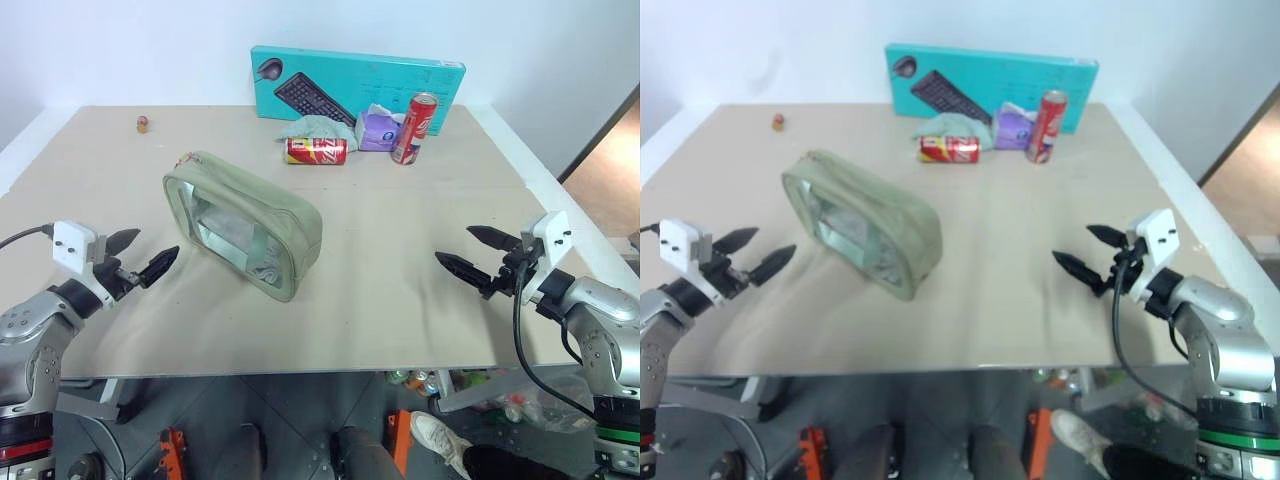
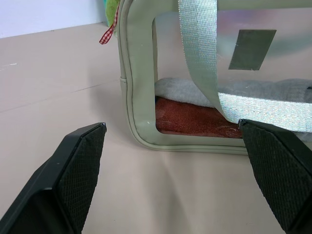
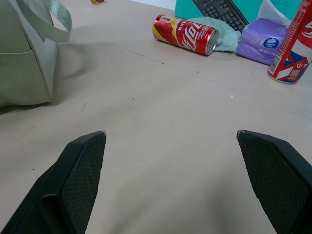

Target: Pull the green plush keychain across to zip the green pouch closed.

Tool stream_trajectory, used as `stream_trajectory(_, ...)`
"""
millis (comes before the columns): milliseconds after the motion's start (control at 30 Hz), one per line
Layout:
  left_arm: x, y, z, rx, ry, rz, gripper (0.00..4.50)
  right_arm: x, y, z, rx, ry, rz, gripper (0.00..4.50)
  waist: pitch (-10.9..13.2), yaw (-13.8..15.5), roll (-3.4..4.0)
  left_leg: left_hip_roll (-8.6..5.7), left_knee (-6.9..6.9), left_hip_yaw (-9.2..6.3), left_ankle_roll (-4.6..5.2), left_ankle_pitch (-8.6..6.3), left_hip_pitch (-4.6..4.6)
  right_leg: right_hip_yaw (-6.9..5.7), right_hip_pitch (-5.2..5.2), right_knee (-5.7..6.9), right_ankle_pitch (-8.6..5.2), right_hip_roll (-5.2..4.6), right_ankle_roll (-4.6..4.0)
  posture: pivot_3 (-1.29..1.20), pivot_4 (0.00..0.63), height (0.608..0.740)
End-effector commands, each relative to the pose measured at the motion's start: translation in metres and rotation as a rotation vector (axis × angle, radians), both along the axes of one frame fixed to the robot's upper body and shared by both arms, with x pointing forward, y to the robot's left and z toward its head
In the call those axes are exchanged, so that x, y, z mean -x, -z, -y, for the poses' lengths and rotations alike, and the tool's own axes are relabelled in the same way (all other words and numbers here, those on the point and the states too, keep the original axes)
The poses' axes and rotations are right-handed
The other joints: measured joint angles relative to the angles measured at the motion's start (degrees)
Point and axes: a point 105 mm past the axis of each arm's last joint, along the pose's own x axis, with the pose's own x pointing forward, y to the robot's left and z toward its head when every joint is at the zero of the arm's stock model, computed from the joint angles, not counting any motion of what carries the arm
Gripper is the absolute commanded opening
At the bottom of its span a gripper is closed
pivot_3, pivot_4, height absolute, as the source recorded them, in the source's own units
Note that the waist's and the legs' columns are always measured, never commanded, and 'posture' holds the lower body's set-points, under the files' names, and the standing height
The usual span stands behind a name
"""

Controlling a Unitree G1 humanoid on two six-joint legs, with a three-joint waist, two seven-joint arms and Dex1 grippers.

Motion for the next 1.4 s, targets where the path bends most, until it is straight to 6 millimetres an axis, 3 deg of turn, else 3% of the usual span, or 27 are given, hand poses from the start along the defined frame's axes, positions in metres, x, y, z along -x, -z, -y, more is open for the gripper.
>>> stream_trajectory(33,-0.001,-0.016,0.003,-0.005,0.022,0.055,4.5,0.001,-0.015,-0.005,0.026,-0.027,0.051,4.45,0.0,0.0,0.0,0.0,0.0,0.0,0.0,0.0,0.0,0.0,0.0,0.0,0.0,0.0,0.0,0.0,0.15,0.74)
stream_trajectory(567,0.003,-0.027,0.005,0.073,0.011,0.121,4.5,-0.004,-0.013,-0.011,0.029,-0.056,0.054,4.45,0.0,-0.01,0.0,0.0,0.0,0.03,0.0,0.0,0.0,0.02,0.0,0.0,0.07,0.01,0.12,0.0,0.15,0.74)
stream_trajectory(667,0.014,-0.042,0.019,0.135,0.1,0.147,4.5,-0.006,-0.018,-0.017,0.02,-0.088,0.072,4.45,0.01,-0.04,-0.01,0.0,0.0,0.03,0.0,0.0,-0.01,0.03,0.0,0.0,0.07,0.01,0.12,0.0,0.15,0.74)
stream_trajectory(767,0.034,-0.063,0.046,0.118,0.295,0.126,4.5,-0.007,-0.046,-0.044,-0.042,-0.173,0.114,4.45,0.05,-0.29,-0.06,0.06,0.0,0.04,0.0,0.0,-0.01,0.04,-0.04,0.01,0.1,0.05,0.13,0.0,0.15,0.74)
stream_trajectory(967,0.059,-0.065,0.078,0.054,0.537,0.013,4.5,-0.005,-0.071,-0.108,-0.053,-0.383,0.118,4.45,0.04,-0.97,-0.06,0.22,-0.01,0.01,0.0,0.0,0.03,0.03,-0.05,0.02,0.05,0.24,-0.18,0.0,0.15,0.74)
stream_trajectory(1133,0.066,-0.062,0.096,0.056,0.653,-0.043,4.5,-0.015,-0.063,-0.148,-0.017,-0.519,0.083,4.45,0.05,-1.26,-0.07,0.29,-0.01,-0.02,0.0,0.0,-0.01,0.03,-0.1,0.02,0.05,0.35,-0.22,0.0,0.15,0.74)
stream_trajectory(1400,0.063,-0.062,0.101,0.034,0.667,-0.04,4.5,-0.039,-0.053,-0.176,-0.027,-0.576,0.039,4.45,0.05,-1.27,-0.07,0.31,-0.01,-0.03,-0.02,-0.01,-0.06,0.02,-0.15,0.01,0.1,0.38,-0.16,0.0,0.15,0.74)
